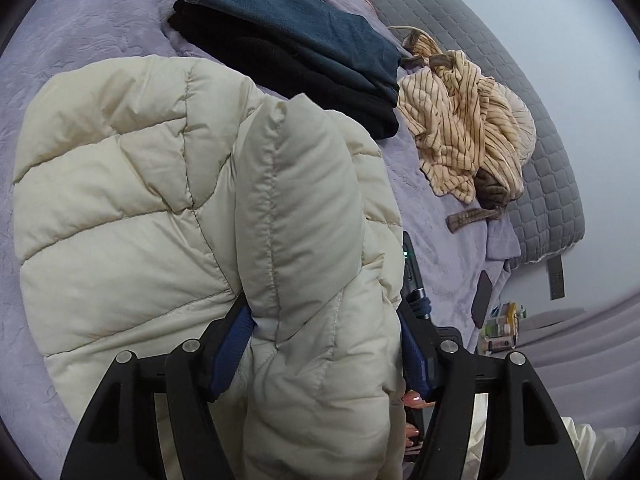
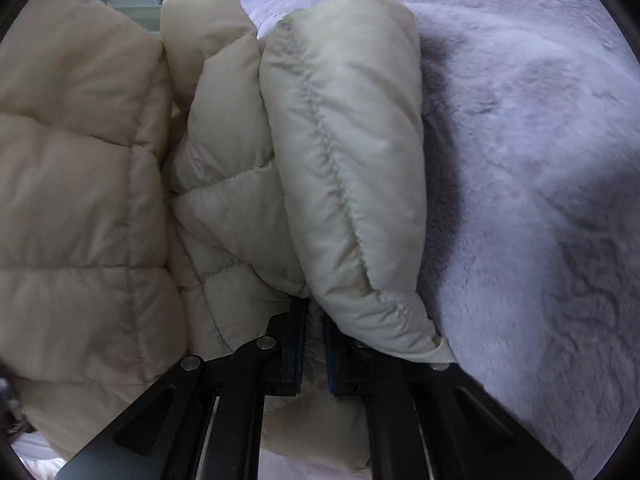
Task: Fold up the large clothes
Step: 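Fold the lifted jacket over onto itself with both tools and lower it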
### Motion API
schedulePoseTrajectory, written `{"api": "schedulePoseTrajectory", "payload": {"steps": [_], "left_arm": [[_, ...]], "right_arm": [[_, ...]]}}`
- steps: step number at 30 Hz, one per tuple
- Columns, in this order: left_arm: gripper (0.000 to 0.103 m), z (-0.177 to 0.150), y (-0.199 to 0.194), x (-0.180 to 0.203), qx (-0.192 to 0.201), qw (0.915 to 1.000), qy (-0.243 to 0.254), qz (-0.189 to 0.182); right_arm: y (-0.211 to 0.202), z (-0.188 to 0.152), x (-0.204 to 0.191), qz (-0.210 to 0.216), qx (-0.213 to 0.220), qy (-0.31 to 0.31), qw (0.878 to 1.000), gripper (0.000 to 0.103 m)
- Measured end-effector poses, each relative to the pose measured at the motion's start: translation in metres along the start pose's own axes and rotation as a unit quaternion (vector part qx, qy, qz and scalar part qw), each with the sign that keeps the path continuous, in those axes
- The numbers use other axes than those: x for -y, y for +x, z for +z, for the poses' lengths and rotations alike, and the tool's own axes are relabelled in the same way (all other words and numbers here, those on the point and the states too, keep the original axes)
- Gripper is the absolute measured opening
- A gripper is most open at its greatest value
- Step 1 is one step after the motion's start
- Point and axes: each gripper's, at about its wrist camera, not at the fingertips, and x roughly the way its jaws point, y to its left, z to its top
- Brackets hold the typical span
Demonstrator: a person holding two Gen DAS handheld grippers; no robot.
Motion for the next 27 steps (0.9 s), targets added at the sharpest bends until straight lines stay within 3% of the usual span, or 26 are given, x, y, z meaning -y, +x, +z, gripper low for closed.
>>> {"api": "schedulePoseTrajectory", "payload": {"steps": [4, 6, 7, 8, 10, 13, 15, 16, 21, 27], "left_arm": [[0.067, 0.001, 0.000, 0.002, 0.001, 1.0000, 0.001, 0.001], [0.067, 0.002, 0.002, 0.005, 0.000, 1.0000, 0.006, 0.003], [0.067, 0.001, 0.002, 0.007, 0.000, 0.9999, 0.010, 0.005], [0.067, 0.001, 0.002, 0.009, 0.000, 0.9999, 0.015, 0.007], [0.067, -0.001, 0.002, 0.012, 0.001, 0.9997, 0.022, 0.012], [0.067, -0.003, 0.003, 0.018, 0.002, 0.9993, 0.033, 0.017], [0.067, -0.006, 0.003, 0.022, 0.002, 0.9989, 0.043, 0.019], [0.067, -0.006, 0.004, 0.024, 0.002, 0.9987, 0.048, 0.017], [0.067, -0.012, 0.021, 0.036, -0.014, 0.9971, 0.073, -0.011], [0.067, -0.025, 0.066, 0.046, -0.048, 0.9914, 0.121, 0.003]], "right_arm": [[-0.057, -0.007, 0.003, -0.003, 0.029, 0.001, 1.000, 0.014], [-0.088, -0.002, 0.003, 0.003, 0.063, 0.002, 0.998, 0.039], [-0.108, -0.002, 0.001, 0.011, 0.084, 0.004, 0.996, 0.069], [-0.126, 0.001, -0.001, 0.024, 0.109, 0.002, 0.994, 0.081], [-0.151, 0.012, -0.010, 0.068, 0.128, -0.005, 0.989, 0.081], [-0.160, 0.036, -0.034, 0.099, 0.114, -0.023, 0.988, 0.075], [-0.148, 0.051, -0.050, 0.078, 0.081, -0.041, 0.993, 0.033], [-0.141, 0.052, -0.054, 0.061, 0.063, -0.044, 0.995, 0.005], [-0.101, 0.075, -0.036, -0.014, 0.009, -0.076, 0.997, 0.005], [-0.059, 0.103, -0.012, -0.005, -0.029, -0.078, 0.997, 0.004]]}}
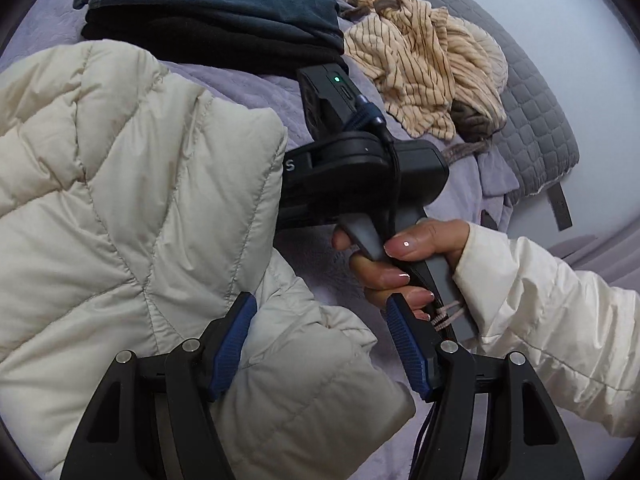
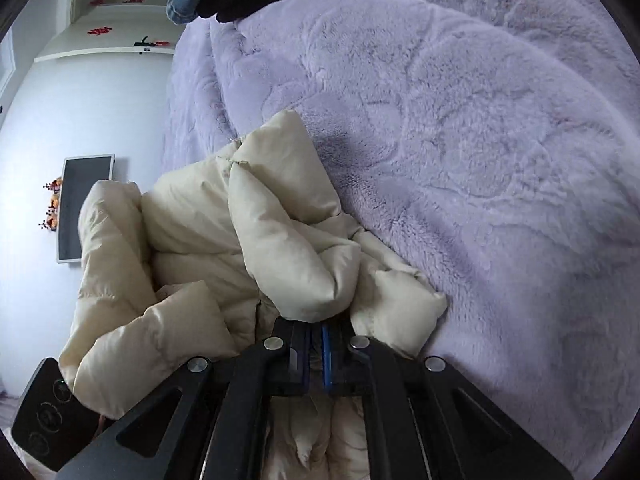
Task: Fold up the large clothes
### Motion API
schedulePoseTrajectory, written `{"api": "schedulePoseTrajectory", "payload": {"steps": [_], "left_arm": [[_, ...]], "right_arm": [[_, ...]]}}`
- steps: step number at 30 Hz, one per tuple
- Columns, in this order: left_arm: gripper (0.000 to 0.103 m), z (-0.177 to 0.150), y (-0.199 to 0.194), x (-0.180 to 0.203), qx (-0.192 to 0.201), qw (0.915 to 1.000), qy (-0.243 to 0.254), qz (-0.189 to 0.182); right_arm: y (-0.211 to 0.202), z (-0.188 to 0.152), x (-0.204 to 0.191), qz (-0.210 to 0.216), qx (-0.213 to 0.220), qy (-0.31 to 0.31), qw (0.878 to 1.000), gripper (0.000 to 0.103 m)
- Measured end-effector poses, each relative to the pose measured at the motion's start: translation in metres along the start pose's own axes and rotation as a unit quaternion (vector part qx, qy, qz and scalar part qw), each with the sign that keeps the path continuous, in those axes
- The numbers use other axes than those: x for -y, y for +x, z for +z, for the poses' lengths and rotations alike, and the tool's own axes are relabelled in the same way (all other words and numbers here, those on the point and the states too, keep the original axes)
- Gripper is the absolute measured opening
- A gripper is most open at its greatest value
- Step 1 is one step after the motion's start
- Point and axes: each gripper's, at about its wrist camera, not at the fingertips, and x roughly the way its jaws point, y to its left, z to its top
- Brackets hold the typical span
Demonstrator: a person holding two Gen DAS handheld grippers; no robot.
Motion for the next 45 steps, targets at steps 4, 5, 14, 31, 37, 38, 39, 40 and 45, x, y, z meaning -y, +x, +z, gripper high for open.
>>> {"api": "schedulePoseTrajectory", "payload": {"steps": [4, 5, 14, 31, 37, 38, 39, 40, 45], "left_arm": [[0.067, -0.005, 0.019, 0.011, -0.010, 0.9991, 0.037, 0.018], [0.067, -0.007, 0.023, 0.013, -0.012, 0.9985, 0.048, 0.024], [0.067, -0.017, 0.037, 0.012, -0.024, 0.9964, 0.066, 0.047], [0.067, -0.016, 0.046, 0.023, -0.025, 0.9952, 0.075, 0.057], [0.067, -0.020, 0.050, 0.030, -0.025, 0.9943, 0.083, 0.063], [0.067, -0.019, 0.050, 0.031, -0.025, 0.9941, 0.084, 0.064], [0.067, -0.019, 0.050, 0.031, -0.024, 0.9939, 0.085, 0.066], [0.067, -0.020, 0.050, 0.032, -0.025, 0.9938, 0.085, 0.068], [0.067, -0.020, 0.035, 0.040, -0.024, 0.9952, 0.068, 0.066]], "right_arm": [[0.011, 0.010, 0.010, 0.009, -0.011, -0.002, 1.000, 0.001], [0.015, 0.008, 0.013, 0.011, -0.013, -0.003, 1.000, 0.001], [0.026, 0.002, 0.016, 0.008, -0.007, 0.014, 1.000, 0.002], [-0.085, -0.072, -0.020, 0.051, 0.076, -0.017, 0.996, 0.081], [-0.076, -0.070, -0.034, 0.055, 0.048, -0.024, 0.997, 0.069], [-0.066, -0.068, -0.036, 0.047, 0.033, -0.022, 0.998, 0.056], [-0.056, -0.065, -0.035, 0.036, 0.020, -0.019, 0.999, 0.046], [-0.046, -0.063, -0.033, 0.018, 0.012, -0.016, 1.000, 0.024], [-0.024, -0.051, -0.009, -0.020, 0.018, 0.023, 0.999, 0.019]]}}
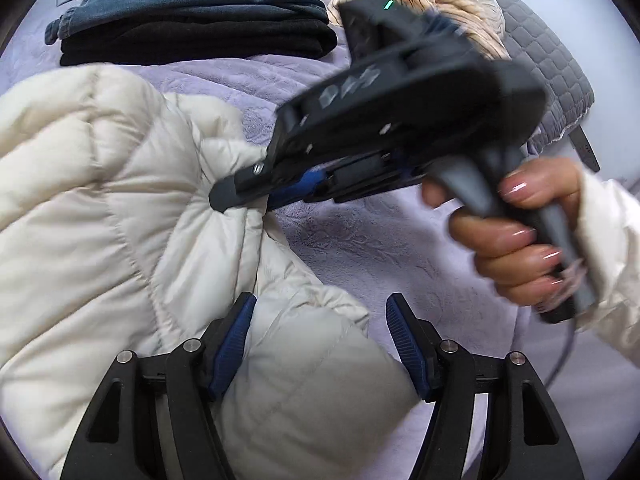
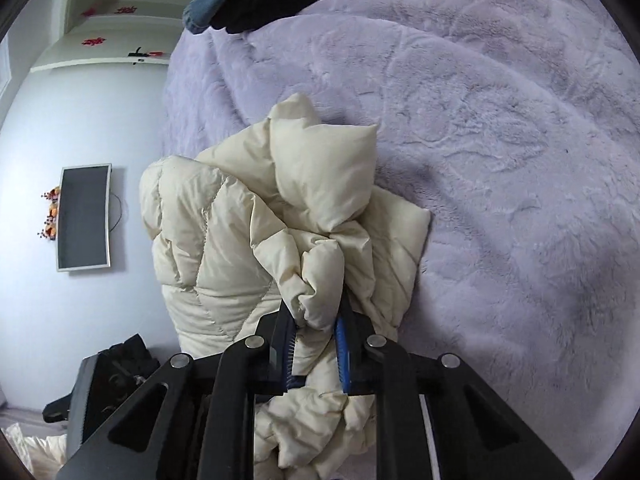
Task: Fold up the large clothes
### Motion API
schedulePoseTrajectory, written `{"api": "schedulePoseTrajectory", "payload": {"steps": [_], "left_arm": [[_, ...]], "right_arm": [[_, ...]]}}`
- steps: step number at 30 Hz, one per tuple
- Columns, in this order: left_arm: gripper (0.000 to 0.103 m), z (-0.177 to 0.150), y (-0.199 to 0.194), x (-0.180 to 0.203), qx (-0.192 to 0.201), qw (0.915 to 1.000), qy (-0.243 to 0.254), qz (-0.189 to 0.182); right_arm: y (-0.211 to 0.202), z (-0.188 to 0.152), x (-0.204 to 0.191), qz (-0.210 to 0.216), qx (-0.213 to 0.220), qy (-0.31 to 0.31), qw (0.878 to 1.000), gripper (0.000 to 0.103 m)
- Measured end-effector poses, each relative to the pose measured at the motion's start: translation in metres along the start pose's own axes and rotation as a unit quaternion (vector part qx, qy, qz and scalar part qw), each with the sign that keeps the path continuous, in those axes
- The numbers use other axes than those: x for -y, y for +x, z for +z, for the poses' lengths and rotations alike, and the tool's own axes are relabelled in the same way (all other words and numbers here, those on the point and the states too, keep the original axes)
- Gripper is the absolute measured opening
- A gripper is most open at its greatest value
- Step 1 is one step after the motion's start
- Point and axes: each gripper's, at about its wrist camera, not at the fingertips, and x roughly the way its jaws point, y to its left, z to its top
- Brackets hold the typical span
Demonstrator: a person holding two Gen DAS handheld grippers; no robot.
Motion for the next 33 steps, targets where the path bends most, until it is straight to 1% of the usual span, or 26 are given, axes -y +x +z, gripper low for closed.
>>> {"api": "schedulePoseTrajectory", "payload": {"steps": [2, 3, 5, 6, 7, 8, 9, 10, 12, 13, 14, 15, 16, 19, 21, 23, 27, 30, 33], "left_arm": [[0.067, 0.002, -0.020, 0.001, 0.015, 0.9999, -0.003, -0.004], [0.067, 0.003, -0.033, 0.000, 0.031, 0.9995, 0.002, 0.001], [0.067, 0.009, -0.054, -0.011, 0.060, 0.9979, 0.003, 0.024], [0.067, 0.013, -0.059, -0.021, 0.070, 0.9969, -0.005, 0.034], [0.067, 0.017, -0.058, -0.034, 0.070, 0.9964, -0.019, 0.044], [0.067, 0.020, -0.052, -0.048, 0.056, 0.9964, -0.041, 0.050], [0.067, 0.021, -0.044, -0.060, 0.043, 0.9960, -0.062, 0.048], [0.067, 0.020, -0.040, -0.066, 0.042, 0.9954, -0.070, 0.048], [0.067, 0.019, -0.037, -0.061, 0.046, 0.9961, -0.052, 0.055], [0.067, 0.018, -0.035, -0.057, 0.048, 0.9963, -0.043, 0.056], [0.067, 0.020, -0.034, -0.059, 0.049, 0.9965, -0.042, 0.055], [0.067, 0.021, -0.033, -0.063, 0.050, 0.9966, -0.044, 0.049], [0.067, 0.021, -0.032, -0.066, 0.052, 0.9966, -0.049, 0.042], [0.067, 0.023, -0.033, -0.075, 0.058, 0.9965, -0.056, 0.023], [0.067, 0.022, -0.034, -0.077, 0.057, 0.9971, -0.048, 0.016], [0.067, 0.021, -0.033, -0.074, 0.055, 0.9975, -0.043, 0.014], [0.067, 0.019, -0.031, -0.073, 0.056, 0.9974, -0.043, 0.011], [0.067, 0.019, -0.029, -0.070, 0.055, 0.9977, -0.037, 0.012], [0.067, 0.020, -0.028, -0.069, 0.056, 0.9976, -0.041, 0.008]], "right_arm": [[0.009, 0.002, 0.002, -0.012, -0.003, -0.006, 1.000, 0.019], [0.012, 0.003, 0.004, -0.014, -0.005, -0.007, 1.000, 0.019], [0.016, 0.004, 0.007, -0.014, -0.005, -0.014, 1.000, 0.017], [0.018, 0.005, 0.009, -0.009, -0.004, -0.009, 1.000, 0.017], [0.018, 0.004, 0.011, 0.000, -0.001, -0.003, 1.000, 0.018], [0.017, 0.002, 0.011, 0.010, 0.004, 0.000, 1.000, 0.021], [0.015, 0.000, 0.010, 0.018, 0.007, 0.001, 1.000, 0.023], [0.012, -0.001, 0.009, 0.020, 0.011, 0.002, 1.000, 0.029], [0.001, -0.006, 0.003, 0.018, 0.018, -0.008, 1.000, 0.060], [-0.005, -0.009, -0.001, 0.017, 0.020, -0.020, 0.999, 0.091], [-0.009, -0.013, -0.003, 0.004, 0.022, -0.031, 0.999, 0.102], [-0.014, -0.017, -0.002, -0.004, 0.023, -0.039, 0.999, 0.103], [-0.015, -0.020, 0.002, -0.002, 0.017, -0.036, 0.999, 0.103], [-0.012, -0.027, 0.025, 0.032, 0.005, 0.003, 0.999, 0.103], [-0.008, -0.028, 0.037, 0.068, 0.010, 0.023, 0.997, 0.103], [-0.002, -0.022, 0.039, 0.092, 0.015, 0.027, 0.995, 0.103], [0.010, -0.010, 0.042, 0.132, 0.002, 0.020, 0.991, 0.103], [0.020, -0.003, 0.029, 0.134, -0.019, -0.008, 0.991, 0.103], [0.039, 0.003, 0.015, 0.108, -0.048, -0.035, 0.992, 0.103]]}}
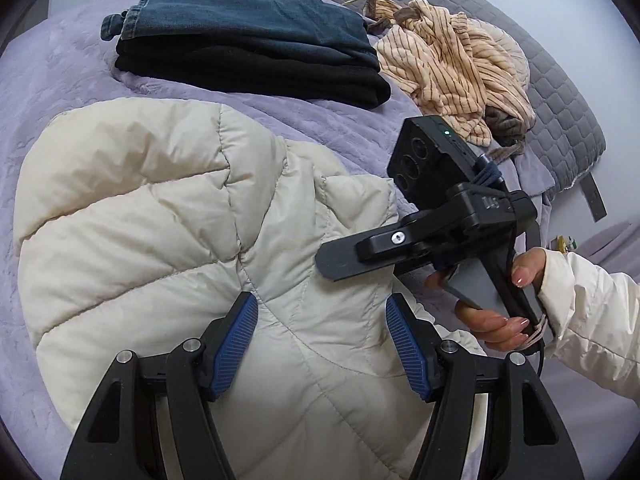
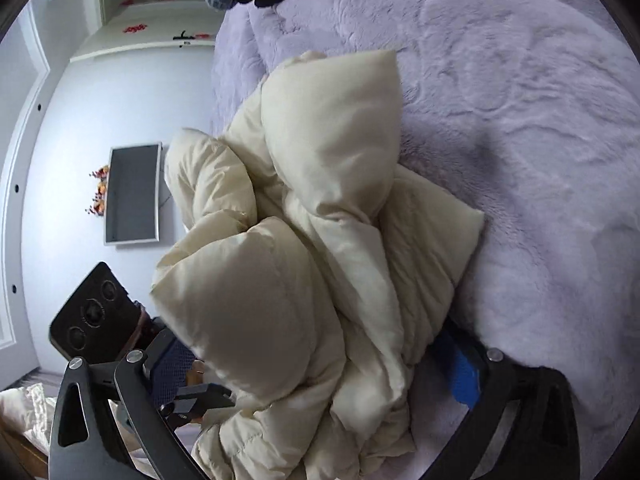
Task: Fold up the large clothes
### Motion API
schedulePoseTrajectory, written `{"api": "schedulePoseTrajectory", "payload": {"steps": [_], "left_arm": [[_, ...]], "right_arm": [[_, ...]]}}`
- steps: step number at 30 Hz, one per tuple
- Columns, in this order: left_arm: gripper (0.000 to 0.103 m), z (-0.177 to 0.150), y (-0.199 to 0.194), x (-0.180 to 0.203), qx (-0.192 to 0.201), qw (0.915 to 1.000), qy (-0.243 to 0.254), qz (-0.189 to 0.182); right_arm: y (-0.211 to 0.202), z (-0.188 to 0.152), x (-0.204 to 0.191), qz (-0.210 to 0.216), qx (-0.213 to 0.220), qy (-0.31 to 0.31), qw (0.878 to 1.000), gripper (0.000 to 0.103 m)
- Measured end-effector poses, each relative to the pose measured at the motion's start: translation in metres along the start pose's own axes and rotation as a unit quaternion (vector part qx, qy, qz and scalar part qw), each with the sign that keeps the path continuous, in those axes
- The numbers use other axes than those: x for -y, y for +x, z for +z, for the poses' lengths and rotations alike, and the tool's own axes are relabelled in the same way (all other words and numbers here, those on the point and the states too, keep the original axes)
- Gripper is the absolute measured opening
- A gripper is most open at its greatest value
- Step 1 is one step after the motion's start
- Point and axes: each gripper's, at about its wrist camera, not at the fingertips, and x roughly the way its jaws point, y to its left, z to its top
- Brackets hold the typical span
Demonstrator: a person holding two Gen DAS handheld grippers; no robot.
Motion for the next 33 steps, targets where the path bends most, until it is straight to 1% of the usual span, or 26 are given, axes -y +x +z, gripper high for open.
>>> {"api": "schedulePoseTrajectory", "payload": {"steps": [2, 6, 7, 8, 9, 11, 13, 14, 17, 18, 20, 22, 23, 24, 26, 27, 29, 30, 31, 33], "left_arm": [[0.067, 0.000, -0.001, -0.001, 0.000, 1.0000, -0.002, -0.002], [0.067, 0.002, -0.007, -0.003, 0.001, 0.9999, -0.012, -0.002], [0.067, 0.003, -0.013, -0.005, 0.003, 0.9997, -0.022, -0.003], [0.067, 0.004, -0.020, -0.007, 0.007, 0.9995, -0.031, -0.003], [0.067, 0.004, -0.030, -0.010, 0.014, 0.9992, -0.037, -0.001], [0.067, 0.002, -0.050, -0.021, 0.026, 0.9984, -0.050, 0.009], [0.067, -0.002, -0.070, -0.041, 0.030, 0.9965, -0.077, 0.014], [0.067, -0.004, -0.079, -0.055, 0.030, 0.9948, -0.096, 0.014], [0.067, -0.018, -0.099, -0.100, 0.032, 0.9863, -0.161, 0.016], [0.067, -0.024, -0.102, -0.117, 0.031, 0.9822, -0.185, 0.007], [0.067, -0.036, -0.102, -0.146, 0.027, 0.9720, -0.232, -0.026], [0.067, -0.046, -0.092, -0.166, 0.021, 0.9602, -0.268, -0.075], [0.067, -0.048, -0.082, -0.171, 0.015, 0.9564, -0.276, -0.093], [0.067, -0.049, -0.072, -0.175, 0.007, 0.9543, -0.278, -0.109], [0.069, -0.049, -0.053, -0.174, -0.004, 0.9555, -0.269, -0.120], [0.082, -0.048, -0.045, -0.173, -0.004, 0.9567, -0.263, -0.123], [0.083, -0.044, -0.031, -0.166, -0.011, 0.9591, -0.253, -0.127], [0.087, -0.043, -0.025, -0.161, -0.014, 0.9610, -0.247, -0.123], [0.089, -0.040, -0.019, -0.155, -0.018, 0.9632, -0.241, -0.117], [0.089, -0.037, -0.010, -0.142, -0.026, 0.9704, -0.221, -0.093]], "right_arm": [[0.009, 0.004, -0.001, -0.004, -0.006, 0.000, 1.000, 0.103], [0.014, 0.009, 0.009, 0.015, 0.016, 0.036, 0.999, 0.102], [0.013, 0.008, 0.011, 0.013, 0.019, 0.039, 0.999, 0.098], [0.013, 0.007, 0.012, 0.006, 0.019, 0.039, 0.999, 0.091], [0.012, 0.006, 0.012, -0.001, 0.018, 0.038, 0.999, 0.087], [0.010, 0.003, 0.013, -0.004, 0.018, 0.035, 0.999, 0.069], [0.008, 0.000, 0.012, -0.006, 0.018, 0.028, 0.999, 0.063], [0.009, -0.001, 0.010, -0.010, 0.019, 0.023, 1.000, 0.062], [0.010, -0.004, 0.009, -0.011, 0.018, 0.023, 1.000, 0.062], [0.010, -0.003, 0.009, -0.011, 0.018, 0.025, 0.999, 0.062], [0.011, 0.000, 0.008, -0.011, 0.017, 0.025, 0.999, 0.062], [0.011, 0.000, 0.008, -0.011, 0.016, 0.026, 0.999, 0.062], [0.011, 0.000, 0.009, -0.011, 0.015, 0.027, 0.999, 0.062], [0.009, 0.003, 0.012, -0.012, 0.014, 0.027, 0.999, 0.062], [0.015, 0.005, 0.012, -0.014, 0.014, 0.028, 0.999, 0.062], [0.017, 0.006, 0.011, -0.016, 0.013, 0.028, 0.999, 0.062], [0.021, 0.005, 0.009, -0.018, 0.013, 0.029, 0.999, 0.062], [0.022, 0.005, 0.008, -0.021, 0.013, 0.029, 0.999, 0.062], [0.022, 0.005, 0.006, -0.026, 0.012, 0.028, 0.999, 0.062], [0.024, 0.004, 0.000, -0.032, 0.012, 0.026, 0.999, 0.062]]}}
